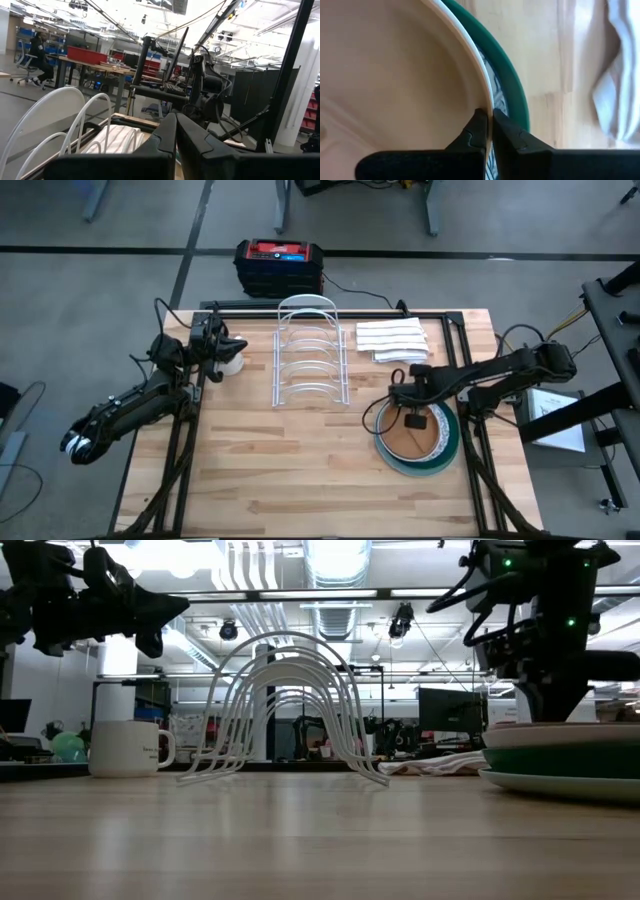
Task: Sort dishes
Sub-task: Put the brown plate in the dish rack
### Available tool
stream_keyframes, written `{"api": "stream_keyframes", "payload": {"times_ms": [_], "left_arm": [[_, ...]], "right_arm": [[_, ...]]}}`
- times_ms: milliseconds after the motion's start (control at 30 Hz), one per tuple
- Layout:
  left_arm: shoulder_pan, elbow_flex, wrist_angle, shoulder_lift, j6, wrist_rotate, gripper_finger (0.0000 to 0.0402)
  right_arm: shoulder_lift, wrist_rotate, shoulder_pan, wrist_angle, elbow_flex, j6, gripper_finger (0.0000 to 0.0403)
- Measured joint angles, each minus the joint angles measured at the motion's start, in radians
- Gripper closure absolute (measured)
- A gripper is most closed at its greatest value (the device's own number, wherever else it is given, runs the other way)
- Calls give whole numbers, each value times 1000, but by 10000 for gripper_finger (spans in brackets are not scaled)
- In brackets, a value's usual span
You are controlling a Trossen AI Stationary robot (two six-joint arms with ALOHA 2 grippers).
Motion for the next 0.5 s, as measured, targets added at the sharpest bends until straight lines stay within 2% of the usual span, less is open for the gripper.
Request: {"api": "stream_keyframes", "payload": {"times_ms": [233,333,500], "left_arm": [[0,0,0,0,0,-1,401],[0,0,0,0,0,-1,401],[0,0,0,0,0,-2,401]], "right_arm": [[-3,1,0,-117,49,35,403],[2,48,0,-159,63,56,403],[1,57,3,-238,108,79,403]]}}
